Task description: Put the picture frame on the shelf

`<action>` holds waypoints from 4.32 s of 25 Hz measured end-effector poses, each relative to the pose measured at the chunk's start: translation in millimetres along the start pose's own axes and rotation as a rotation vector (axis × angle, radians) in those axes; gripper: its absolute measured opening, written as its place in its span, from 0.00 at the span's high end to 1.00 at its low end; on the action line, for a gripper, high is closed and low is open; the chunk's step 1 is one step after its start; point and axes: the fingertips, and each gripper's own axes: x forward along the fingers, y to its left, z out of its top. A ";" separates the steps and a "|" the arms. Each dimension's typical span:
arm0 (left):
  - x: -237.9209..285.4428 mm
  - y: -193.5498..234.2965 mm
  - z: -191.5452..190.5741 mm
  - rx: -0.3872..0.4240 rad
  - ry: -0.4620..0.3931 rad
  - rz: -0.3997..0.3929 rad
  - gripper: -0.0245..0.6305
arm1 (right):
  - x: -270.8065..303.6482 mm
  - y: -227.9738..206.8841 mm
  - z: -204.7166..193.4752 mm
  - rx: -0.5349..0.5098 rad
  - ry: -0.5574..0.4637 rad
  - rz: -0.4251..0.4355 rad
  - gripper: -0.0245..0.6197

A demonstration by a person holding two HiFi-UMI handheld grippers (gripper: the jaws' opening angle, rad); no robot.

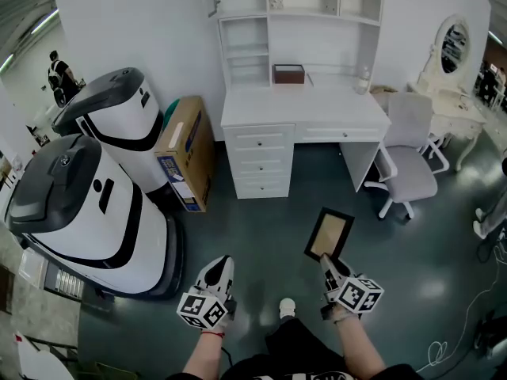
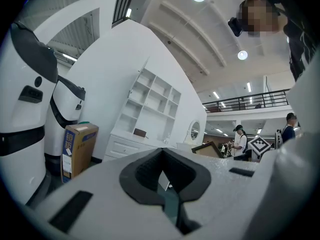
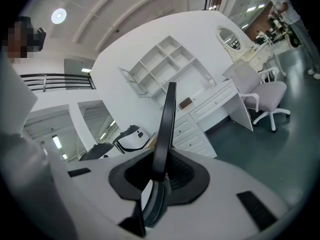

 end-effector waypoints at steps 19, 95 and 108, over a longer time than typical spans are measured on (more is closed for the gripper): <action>167.2 67.3 38.3 0.005 -0.059 0.085 0.96 | 154.9 -58.8 106.2 -0.038 -0.007 0.055 0.87; 682.5 427.4 170.7 0.039 -0.051 -0.011 0.96 | 795.9 -88.7 312.1 -0.051 0.040 0.105 0.87; 766.8 465.8 169.0 0.044 -0.023 0.036 0.96 | 897.3 -105.2 330.6 -0.085 0.151 0.108 0.87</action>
